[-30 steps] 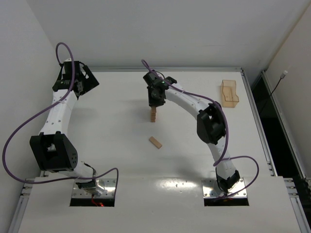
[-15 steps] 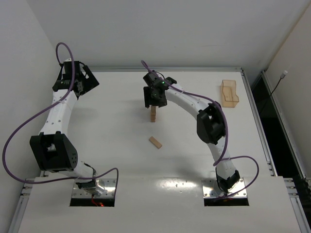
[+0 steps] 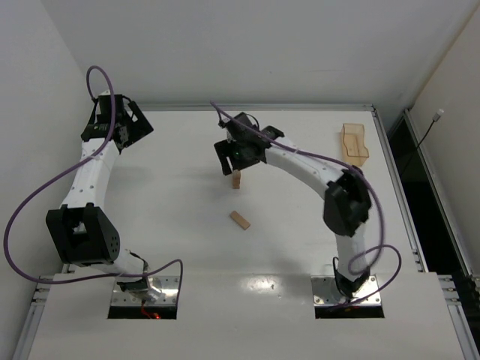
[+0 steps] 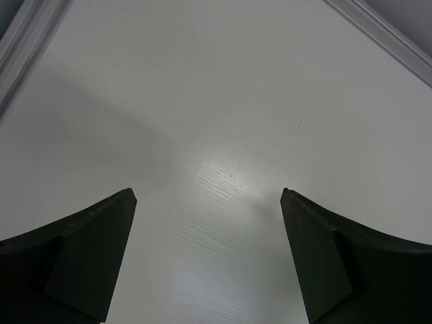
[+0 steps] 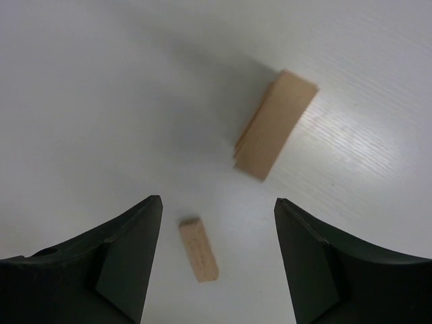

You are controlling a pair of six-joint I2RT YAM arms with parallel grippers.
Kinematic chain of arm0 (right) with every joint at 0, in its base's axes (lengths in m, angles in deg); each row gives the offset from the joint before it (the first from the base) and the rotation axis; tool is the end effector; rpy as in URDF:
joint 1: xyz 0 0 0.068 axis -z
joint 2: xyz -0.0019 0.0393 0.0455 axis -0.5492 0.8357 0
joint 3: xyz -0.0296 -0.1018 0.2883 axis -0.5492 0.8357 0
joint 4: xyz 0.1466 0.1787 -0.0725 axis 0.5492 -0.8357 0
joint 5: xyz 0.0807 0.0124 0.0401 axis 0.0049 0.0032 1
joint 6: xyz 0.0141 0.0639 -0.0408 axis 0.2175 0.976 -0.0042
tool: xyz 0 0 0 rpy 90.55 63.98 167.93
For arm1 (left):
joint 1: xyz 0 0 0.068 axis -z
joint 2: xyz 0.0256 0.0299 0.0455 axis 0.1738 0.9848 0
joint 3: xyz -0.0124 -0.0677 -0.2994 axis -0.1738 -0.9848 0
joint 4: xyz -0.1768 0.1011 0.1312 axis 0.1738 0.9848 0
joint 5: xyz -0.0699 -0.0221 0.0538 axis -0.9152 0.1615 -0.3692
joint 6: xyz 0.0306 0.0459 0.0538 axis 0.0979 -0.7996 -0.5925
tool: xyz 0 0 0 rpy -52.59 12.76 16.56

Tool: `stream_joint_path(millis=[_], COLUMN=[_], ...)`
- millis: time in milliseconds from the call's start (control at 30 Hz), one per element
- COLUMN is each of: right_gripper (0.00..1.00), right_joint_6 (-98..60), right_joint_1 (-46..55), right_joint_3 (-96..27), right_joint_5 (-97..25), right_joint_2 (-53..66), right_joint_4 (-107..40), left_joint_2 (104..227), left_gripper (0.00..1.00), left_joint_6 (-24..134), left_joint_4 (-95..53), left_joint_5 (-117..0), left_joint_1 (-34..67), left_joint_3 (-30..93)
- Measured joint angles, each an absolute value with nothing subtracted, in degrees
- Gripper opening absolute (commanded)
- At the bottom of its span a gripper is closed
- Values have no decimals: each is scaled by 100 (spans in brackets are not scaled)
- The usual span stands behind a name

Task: Build the wood block tower

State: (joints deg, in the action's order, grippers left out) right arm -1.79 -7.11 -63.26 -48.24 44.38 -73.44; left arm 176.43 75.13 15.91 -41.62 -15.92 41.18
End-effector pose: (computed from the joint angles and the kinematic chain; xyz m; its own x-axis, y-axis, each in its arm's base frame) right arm 0.3658 0.3053 0.2647 -0.8192 -0.1649 -0.5492 -0.3088 0.9339 0.1802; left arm 0.3347 0.0447 0.3659 -0.4211 -0.5693 -0.7061 -0.5204 0.7893 -0.3260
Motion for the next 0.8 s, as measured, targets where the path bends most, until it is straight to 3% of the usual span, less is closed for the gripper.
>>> stream_joint_path(millis=[233,333,400,533,800], right_gripper=[60,59,59,58,52], right_joint_6=[-1620,-2236,-2564,-2824,-2717], right_joint_1=[-1540,-1854,-1902,-1979,-2084], right_joint_3=[-3638,-2676,-2169,-1977,-2820], right_joint_5=[-4210,-4083,-4066,-4127,-4374], right_joint_2=[1531,974,1022,1793,3140], right_joint_4=[-6621,-6297,-6111,-6046,-5932], left_joint_2=[17490,17396,17334,17284,17284], left_gripper=[87,90,99,99,99], left_joint_6=[7441,7294,7200,7036,6896], left_joint_4=[1549,1510,1482,1460,1473], left_joint_5=[-4251,-4367,-4454,-4505,-4485], left_joint_1=[-1592,-1592,-1592,-1592,-1592], left_joint_3=[3985,3972,3970,3970,3970])
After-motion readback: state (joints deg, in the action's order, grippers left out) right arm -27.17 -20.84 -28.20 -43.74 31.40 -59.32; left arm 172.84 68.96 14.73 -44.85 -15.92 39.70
